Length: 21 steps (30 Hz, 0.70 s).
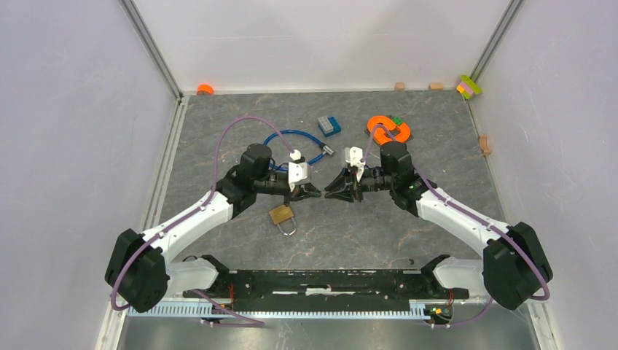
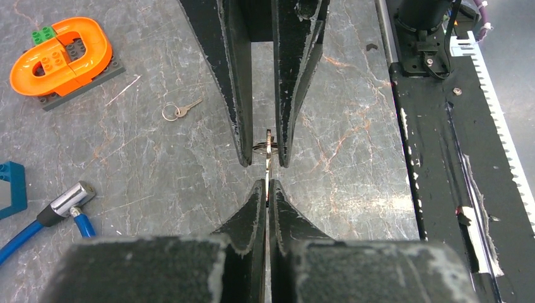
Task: Unlock with the key
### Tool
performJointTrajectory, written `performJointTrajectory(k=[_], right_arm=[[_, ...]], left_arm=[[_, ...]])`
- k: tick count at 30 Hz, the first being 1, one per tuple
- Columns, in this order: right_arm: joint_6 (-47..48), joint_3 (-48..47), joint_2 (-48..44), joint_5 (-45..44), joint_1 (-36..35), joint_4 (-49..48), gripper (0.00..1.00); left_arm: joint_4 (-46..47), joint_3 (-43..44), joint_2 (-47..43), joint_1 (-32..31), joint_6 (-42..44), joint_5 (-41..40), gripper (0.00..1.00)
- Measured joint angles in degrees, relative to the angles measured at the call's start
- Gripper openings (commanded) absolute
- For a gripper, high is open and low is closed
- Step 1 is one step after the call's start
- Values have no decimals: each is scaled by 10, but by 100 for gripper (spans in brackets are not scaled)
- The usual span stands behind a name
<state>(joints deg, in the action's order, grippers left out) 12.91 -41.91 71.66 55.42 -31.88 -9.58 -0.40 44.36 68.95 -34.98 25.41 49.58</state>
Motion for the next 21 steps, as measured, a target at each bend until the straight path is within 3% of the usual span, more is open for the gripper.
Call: performJointTrajectory(k=[9, 15, 18, 21], right_arm=[[7, 0, 0, 0, 0, 3, 22], [10, -3, 0, 0, 0, 7, 13], [14, -3, 0, 0, -1, 11, 22], [19, -3, 0, 0, -1, 14, 20]], left_arm=[[-4, 0, 0, 0, 3, -1, 2], [-4, 0, 0, 0, 7, -1, 2], [-4, 0, 0, 0, 9, -2, 2], [-5, 0, 0, 0, 10, -2, 2]])
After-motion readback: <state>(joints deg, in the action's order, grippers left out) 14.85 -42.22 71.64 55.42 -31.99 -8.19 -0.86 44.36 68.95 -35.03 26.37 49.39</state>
